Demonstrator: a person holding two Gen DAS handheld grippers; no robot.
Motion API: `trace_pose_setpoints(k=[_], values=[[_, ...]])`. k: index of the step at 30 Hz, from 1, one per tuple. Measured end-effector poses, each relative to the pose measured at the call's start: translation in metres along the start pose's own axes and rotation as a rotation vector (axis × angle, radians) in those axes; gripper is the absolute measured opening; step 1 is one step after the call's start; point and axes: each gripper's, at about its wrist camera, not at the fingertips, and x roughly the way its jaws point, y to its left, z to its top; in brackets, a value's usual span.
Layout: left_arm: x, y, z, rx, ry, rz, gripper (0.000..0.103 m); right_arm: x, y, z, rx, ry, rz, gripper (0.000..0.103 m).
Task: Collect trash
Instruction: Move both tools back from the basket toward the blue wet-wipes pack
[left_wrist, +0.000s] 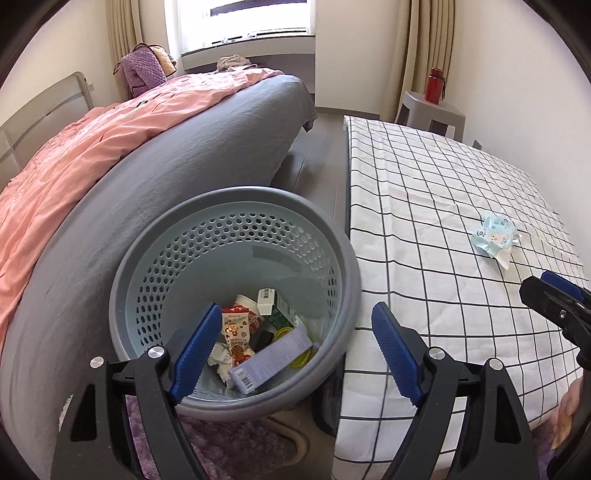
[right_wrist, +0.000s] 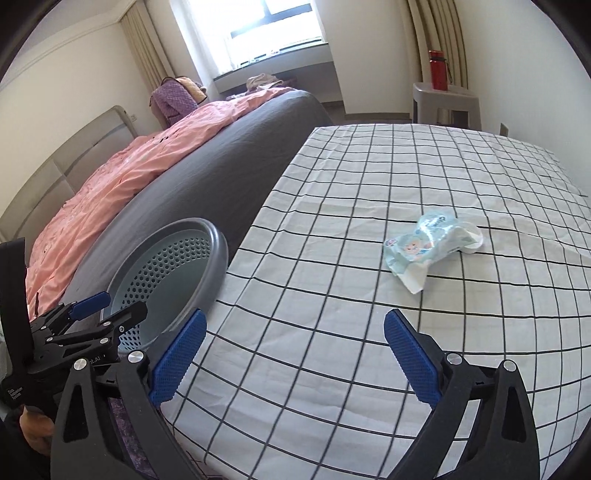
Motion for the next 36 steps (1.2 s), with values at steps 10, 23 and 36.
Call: trace_pose_setpoints(k=[10,23,36], values=[[-0.006,-0.051,0.007,0.053,-0.011,-0.015,0.080,-0.031,-0.056,0.001,0.044,-0.054,-0.047,0.095],[-0.006,-0.099,0.021,0.075,-0.032,-0.015,0.080,-0.050,-0.121,0.006,0.072,-0.068,-0.121,0.096],[0.035,-0.154,0.041,0.160,0.016,-0.097,0.080,-0.013,-0.169,0.019,0.131,0.000,-0.120,0.096]])
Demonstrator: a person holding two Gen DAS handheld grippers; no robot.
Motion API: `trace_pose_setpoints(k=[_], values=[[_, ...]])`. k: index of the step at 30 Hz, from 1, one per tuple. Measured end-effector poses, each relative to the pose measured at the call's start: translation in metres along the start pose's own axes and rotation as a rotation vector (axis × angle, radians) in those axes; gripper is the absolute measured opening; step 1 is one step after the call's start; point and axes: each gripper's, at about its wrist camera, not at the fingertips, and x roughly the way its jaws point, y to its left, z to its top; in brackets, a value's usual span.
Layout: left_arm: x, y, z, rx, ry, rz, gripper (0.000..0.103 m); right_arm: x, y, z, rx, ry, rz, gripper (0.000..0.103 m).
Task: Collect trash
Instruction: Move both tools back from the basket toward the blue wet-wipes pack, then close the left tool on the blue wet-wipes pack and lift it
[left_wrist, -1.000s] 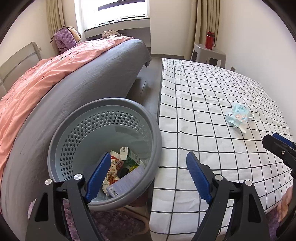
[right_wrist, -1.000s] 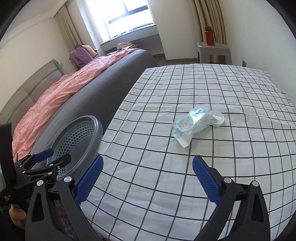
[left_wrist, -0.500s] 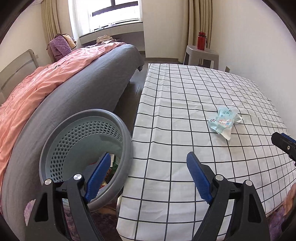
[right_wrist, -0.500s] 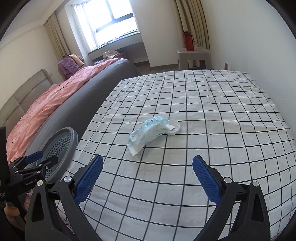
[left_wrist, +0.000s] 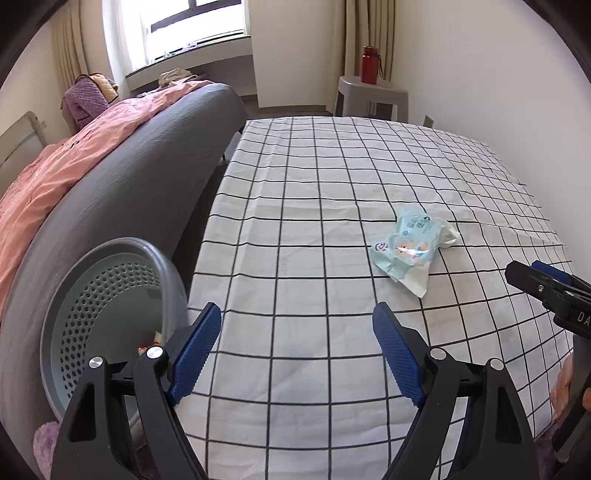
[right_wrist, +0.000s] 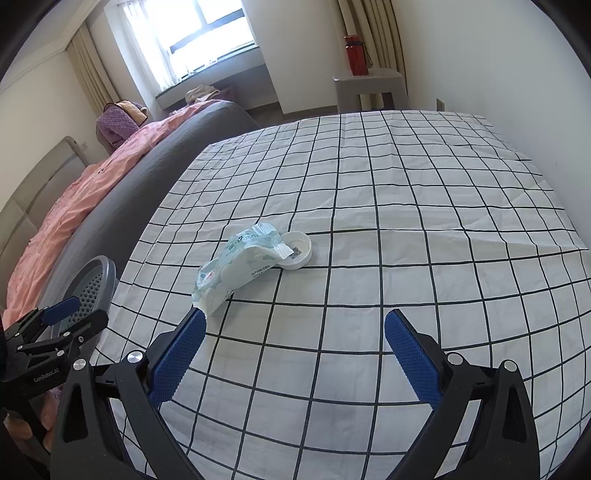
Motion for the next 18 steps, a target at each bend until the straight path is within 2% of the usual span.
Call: trace_pose_setpoints(k=[7,12,18], values=[[0.030,-0.036,0.026,0.101,0.012,-0.070,0.080,0.001,-0.015,0.001,0.033,-0.007,-0.003,0.096],[0.054,-0.059,0.042,0.159,0.050,-0.160,0.080,-0.004,-0.028,0.001,0.064,-0.006,-0.002,0.096],[0.075,-0.081,0.051,0.239,0.078,-0.211,0.080,-0.022,-0.036,0.002,0.082,-0.050,0.018,0.096]])
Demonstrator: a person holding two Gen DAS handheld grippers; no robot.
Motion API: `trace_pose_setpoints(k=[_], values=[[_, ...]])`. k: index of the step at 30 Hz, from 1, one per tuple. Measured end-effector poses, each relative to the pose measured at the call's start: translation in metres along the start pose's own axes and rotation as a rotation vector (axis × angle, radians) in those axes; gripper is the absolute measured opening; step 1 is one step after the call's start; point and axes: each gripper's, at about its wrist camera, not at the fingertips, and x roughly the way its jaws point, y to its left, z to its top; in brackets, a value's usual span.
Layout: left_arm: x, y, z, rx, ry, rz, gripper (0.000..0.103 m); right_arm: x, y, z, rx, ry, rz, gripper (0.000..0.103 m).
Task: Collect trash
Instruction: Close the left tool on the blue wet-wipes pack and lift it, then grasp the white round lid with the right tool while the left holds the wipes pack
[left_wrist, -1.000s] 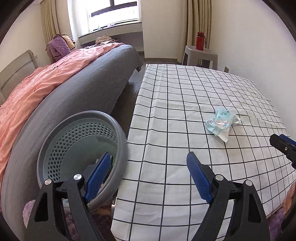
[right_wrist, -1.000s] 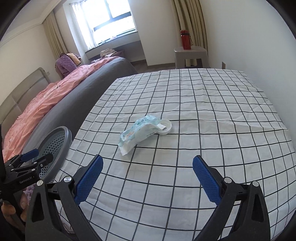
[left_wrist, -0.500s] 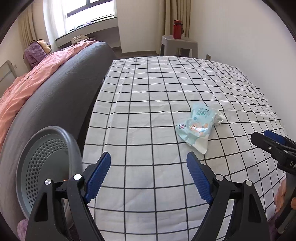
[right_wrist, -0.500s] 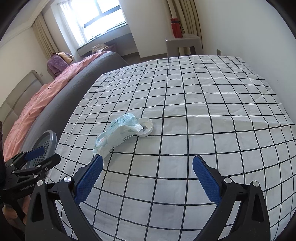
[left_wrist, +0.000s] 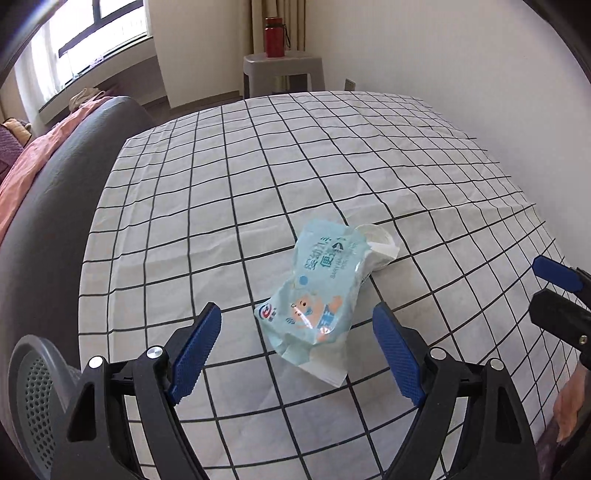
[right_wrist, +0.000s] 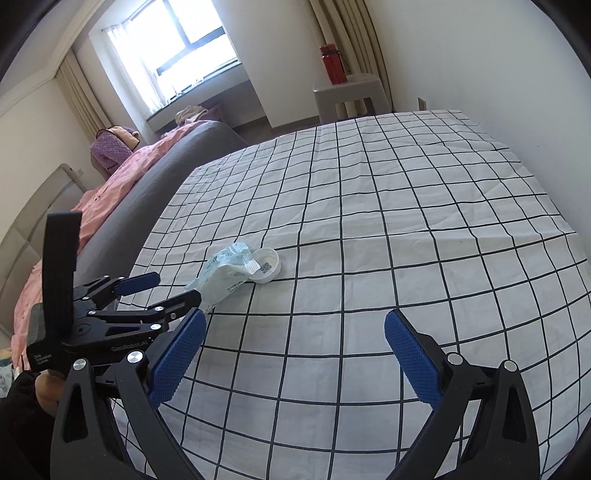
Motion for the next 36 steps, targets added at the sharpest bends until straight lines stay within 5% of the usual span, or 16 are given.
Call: trace_pose_setpoints(k=[17,20,27,36], values=[[0.044,-0.001,0.013,0.031,0.068,-0.036,0.080,-0.005,0.000,-0.001,0.004,-0.007,0.021,0.096],[0.045,-0.001,0.012,0.031,0.072,-0.043,0.066,-0.003,0.000,-0.001,0.000,-0.004,0.017,0.096],[0.034,0.004,0.004,0.005,0.046,-0.022,0.052,0.003,0.003,-0.002,-0.010,0.007,0.004,0.096],[-0.003,0.022,-0.016,-0.062,-0.025,0.029,0.051,0.023,0.010,-0.005,-0.036,0.040,-0.020,0.096]])
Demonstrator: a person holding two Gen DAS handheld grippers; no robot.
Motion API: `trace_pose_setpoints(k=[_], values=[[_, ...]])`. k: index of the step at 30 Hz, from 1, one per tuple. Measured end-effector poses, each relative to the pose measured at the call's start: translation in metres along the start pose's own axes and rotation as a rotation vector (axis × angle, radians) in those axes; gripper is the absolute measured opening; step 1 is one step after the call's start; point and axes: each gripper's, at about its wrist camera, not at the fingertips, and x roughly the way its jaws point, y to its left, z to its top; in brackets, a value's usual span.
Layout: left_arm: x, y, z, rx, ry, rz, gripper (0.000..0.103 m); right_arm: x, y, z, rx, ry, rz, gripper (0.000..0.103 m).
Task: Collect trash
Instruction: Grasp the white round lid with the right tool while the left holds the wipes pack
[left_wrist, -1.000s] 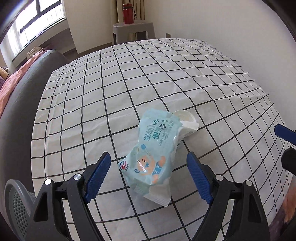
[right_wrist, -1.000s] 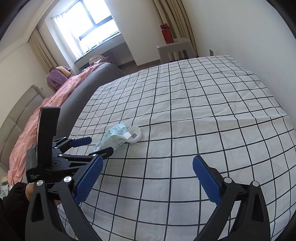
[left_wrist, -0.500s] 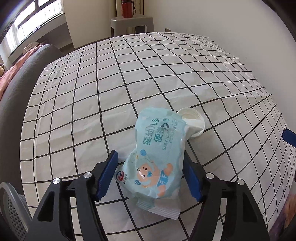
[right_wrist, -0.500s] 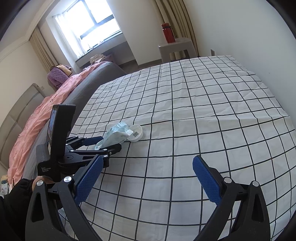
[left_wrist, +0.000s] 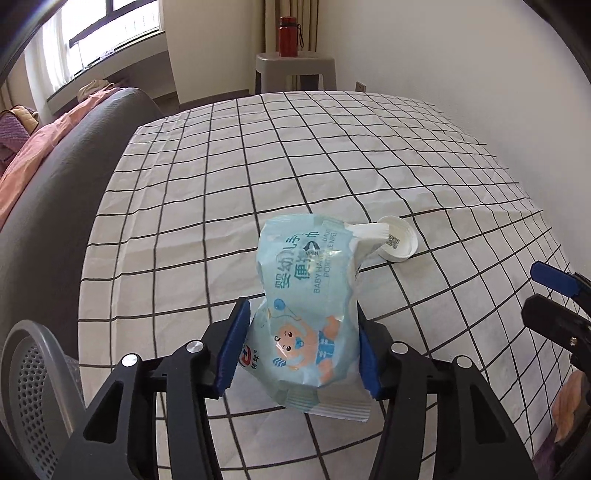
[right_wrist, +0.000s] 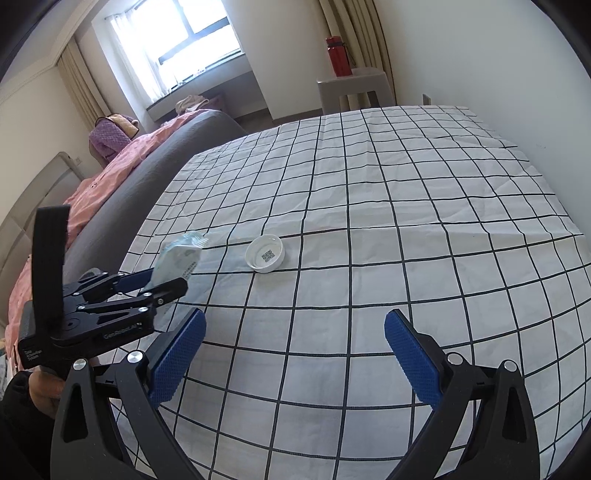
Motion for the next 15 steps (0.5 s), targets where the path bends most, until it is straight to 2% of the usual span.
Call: trace_pose_setpoints(k=[6,15], values=[[-0.029,0.016,-0.018,-0.043,-0.058,0.040,0.051,0.022,0.009,0.004,-0.020,0.036,-0.019,0.096],[-0.056,0.041,-0.039,-0.112,-0.098,0.088,0.051,0.062,0.029,0.021,-0.083,0.063,-0.095,0.094]])
